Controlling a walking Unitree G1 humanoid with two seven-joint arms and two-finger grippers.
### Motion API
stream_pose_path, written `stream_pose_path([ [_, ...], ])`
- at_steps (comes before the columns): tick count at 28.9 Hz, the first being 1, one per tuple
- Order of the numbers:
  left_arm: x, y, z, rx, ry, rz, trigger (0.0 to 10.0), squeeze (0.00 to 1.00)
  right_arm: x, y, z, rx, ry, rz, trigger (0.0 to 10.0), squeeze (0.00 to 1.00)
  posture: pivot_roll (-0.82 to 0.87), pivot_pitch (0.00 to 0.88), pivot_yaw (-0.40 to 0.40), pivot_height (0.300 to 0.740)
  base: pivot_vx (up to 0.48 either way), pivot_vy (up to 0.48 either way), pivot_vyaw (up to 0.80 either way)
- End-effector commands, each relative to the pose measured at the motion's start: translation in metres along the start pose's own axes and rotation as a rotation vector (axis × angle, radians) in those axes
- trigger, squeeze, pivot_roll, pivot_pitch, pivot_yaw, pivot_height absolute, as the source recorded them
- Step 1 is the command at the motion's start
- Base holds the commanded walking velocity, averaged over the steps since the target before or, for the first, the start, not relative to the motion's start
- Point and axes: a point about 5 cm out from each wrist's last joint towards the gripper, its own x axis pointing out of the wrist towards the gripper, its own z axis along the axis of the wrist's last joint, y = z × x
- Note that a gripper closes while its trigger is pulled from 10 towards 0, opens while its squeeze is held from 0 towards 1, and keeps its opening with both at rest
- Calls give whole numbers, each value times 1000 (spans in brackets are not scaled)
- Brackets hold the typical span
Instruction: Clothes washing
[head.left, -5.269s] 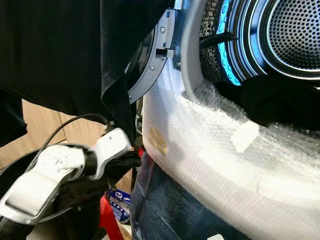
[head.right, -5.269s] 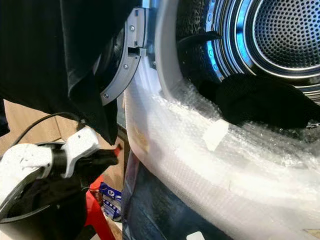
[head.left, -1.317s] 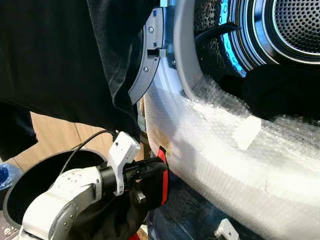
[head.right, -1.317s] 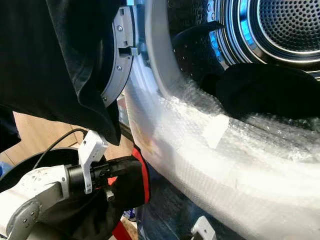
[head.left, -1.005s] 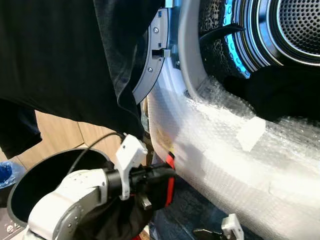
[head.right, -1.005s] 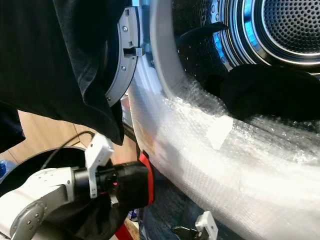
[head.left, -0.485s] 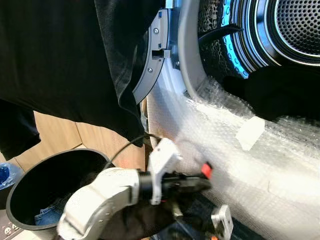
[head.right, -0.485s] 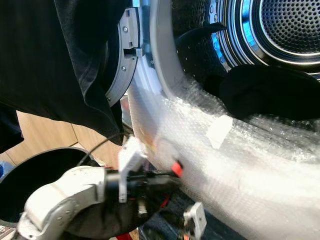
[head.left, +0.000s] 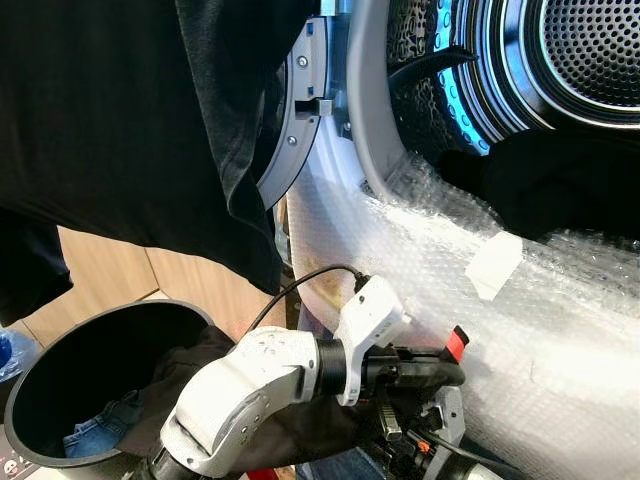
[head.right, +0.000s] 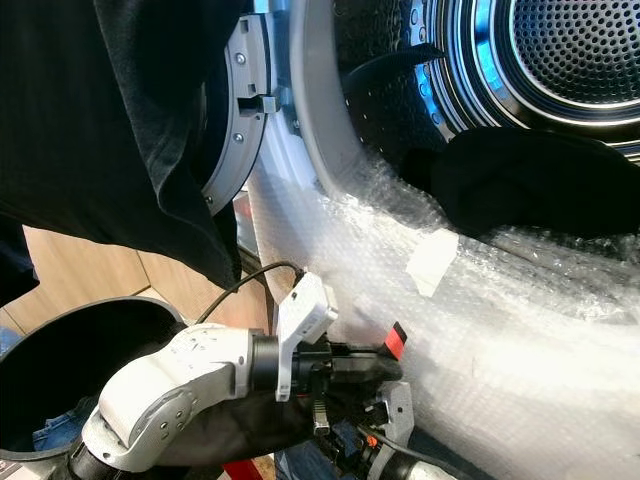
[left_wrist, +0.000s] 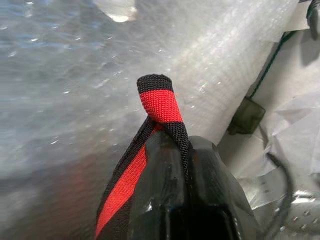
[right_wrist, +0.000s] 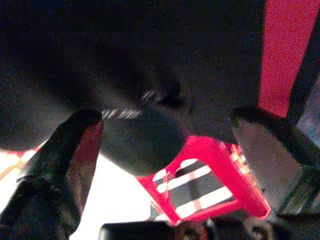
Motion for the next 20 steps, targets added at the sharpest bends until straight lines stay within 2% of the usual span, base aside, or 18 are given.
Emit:
stream_pose_path([
  [1, -2, 3, 4, 21, -3, -5, 0, 0, -5, 6, 4, -28, -7, 68, 10000, 1000, 93, 0, -24, 740, 0, 0, 0],
  [2, -2, 3, 4, 21, -3, -5, 0, 0, -5, 6, 4, -28, -7, 68, 10000, 1000, 93, 0, -24, 740, 0, 0, 0],
  [5, -7, 2, 3, 27, 15, -32, 0, 0, -19, 14, 10, 4, -15, 182, 10000, 1000, 92, 0, -26, 740, 0, 0, 0],
  [7, -8, 3, 1, 31, 29, -30, 0, 0, -24, 10, 12, 3, 8, 173, 10000, 1000, 91, 0, -25, 740, 0, 0, 0],
  [11, -8, 4, -1, 31, 34, -22, 0, 0, -25, 12, 18, 7, 12, 180, 10000, 1000, 88, 0, -23, 740, 0, 0, 0],
  [12, -6, 3, -1, 29, 29, -25, 0, 0, -25, 18, 20, 6, 19, 210, 10000, 1000, 88, 0, -23, 740, 0, 0, 0],
  [14, -3, 1, 0, 29, 24, -30, 0, 0, -24, 22, 21, -21, 40, 207, 10000, 1000, 83, 0, -24, 740, 0, 0, 0],
  [15, -1, 0, 0, 28, 18, -34, 0, 0, -21, 20, 22, -40, 53, 145, 10000, 1000, 75, 0, -21, 740, 0, 0, 0],
  [18, 4, -3, 0, 27, 10, -50, 0, 0, -18, 16, 19, -10, 89, 4, 10000, 1000, 72, 0, -19, 740, 0, 0, 0],
  [19, 6, -4, 0, 28, 9, -55, 0, 0, -20, 20, 18, 15, 95, 9, 10000, 1000, 73, 0, -22, 740, 0, 0, 0],
  [20, 7, -5, 0, 29, 8, -61, 0, 0, -22, 22, 17, 36, 111, 5, 10000, 769, 73, 0, -22, 740, 0, 0, 0],
])
